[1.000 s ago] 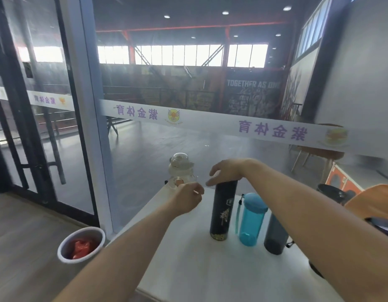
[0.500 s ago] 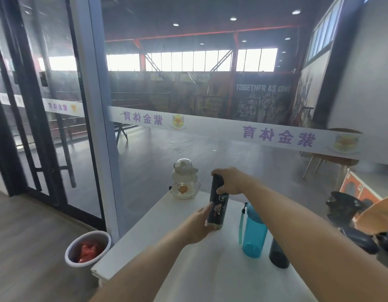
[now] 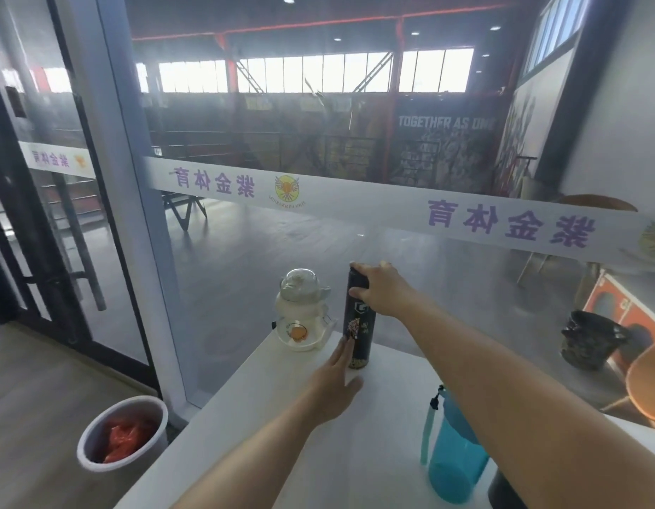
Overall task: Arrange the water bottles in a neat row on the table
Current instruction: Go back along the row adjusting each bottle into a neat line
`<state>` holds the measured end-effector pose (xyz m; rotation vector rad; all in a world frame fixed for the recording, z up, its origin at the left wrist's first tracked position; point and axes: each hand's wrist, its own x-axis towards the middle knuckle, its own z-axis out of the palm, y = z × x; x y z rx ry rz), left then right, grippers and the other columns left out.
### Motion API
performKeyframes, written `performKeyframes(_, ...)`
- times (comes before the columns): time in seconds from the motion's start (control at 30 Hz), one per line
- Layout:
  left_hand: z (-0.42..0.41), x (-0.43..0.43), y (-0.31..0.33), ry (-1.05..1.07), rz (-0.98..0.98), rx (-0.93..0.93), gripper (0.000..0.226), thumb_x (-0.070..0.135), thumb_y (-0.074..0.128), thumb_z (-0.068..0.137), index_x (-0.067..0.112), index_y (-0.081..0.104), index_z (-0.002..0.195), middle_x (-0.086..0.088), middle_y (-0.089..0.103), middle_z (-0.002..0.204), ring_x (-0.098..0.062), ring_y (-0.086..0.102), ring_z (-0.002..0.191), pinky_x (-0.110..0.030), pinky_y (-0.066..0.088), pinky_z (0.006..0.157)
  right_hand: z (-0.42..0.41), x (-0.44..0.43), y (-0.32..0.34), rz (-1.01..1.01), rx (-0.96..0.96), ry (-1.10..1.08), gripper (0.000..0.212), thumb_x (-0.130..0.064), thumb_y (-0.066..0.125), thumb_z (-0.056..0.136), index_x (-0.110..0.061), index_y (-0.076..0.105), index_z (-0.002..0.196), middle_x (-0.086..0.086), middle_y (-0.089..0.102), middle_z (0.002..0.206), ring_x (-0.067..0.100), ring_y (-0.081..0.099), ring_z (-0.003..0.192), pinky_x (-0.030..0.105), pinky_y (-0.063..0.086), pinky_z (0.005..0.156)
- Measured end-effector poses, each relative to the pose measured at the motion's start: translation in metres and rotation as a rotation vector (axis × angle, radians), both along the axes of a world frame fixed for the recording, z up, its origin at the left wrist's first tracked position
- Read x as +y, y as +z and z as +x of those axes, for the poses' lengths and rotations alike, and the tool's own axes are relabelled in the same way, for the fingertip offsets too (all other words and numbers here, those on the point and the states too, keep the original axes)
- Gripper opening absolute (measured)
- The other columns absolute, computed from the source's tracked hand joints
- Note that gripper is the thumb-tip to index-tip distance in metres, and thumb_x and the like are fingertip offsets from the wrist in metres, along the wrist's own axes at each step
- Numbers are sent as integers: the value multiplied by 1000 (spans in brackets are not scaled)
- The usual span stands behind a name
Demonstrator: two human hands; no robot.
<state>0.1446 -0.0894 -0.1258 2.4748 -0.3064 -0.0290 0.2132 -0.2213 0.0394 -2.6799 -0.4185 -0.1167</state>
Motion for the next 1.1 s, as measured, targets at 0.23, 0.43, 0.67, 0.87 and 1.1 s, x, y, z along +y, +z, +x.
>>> performKeyframes(0.23,15,-6,-9,10,-6,-18,77,39,46,100,26,-4,157,18,-16,161,-16,27,146,-32,30,113,20,-8,-1,6,5,-7,63,-36,62,96,-29,37,153,16,44,135,38,56,117,47,51,100)
performKeyframes(0.43,13,-6,-9,38,19,3,73,34,44,102,23,-2,157,13,-11,163,-16,21,148,-32,24,116,19,-6,-8,14,34,11,72,-39,68,91,-36,31,153,16,50,139,35,55,121,47,53,98)
performKeyframes(0.67,15,-7,-2,63,-7,-19,66,32,41,101,20,8,158,9,1,165,-11,12,150,-24,14,116,17,-11,-8,14,146,-11,82,-37,68,92,-43,15,155,17,43,147,38,51,127,49,53,98)
performKeyframes(0.87,-8,-19,24,98,-73,-113,52,21,45,100,15,35,151,-2,33,158,-20,34,142,-27,26,112,-5,-27,7,103,87,11,79,-41,69,91,-31,24,155,14,48,148,35,51,129,46,45,103)
performKeyframes(1.1,-57,-59,69,-76,-367,15,31,12,56,99,14,58,130,-5,60,130,-15,60,107,-17,52,84,-64,-83,34,18,-32,-68,22,-22,52,101,-8,67,92,8,70,94,24,68,88,32,54,83)
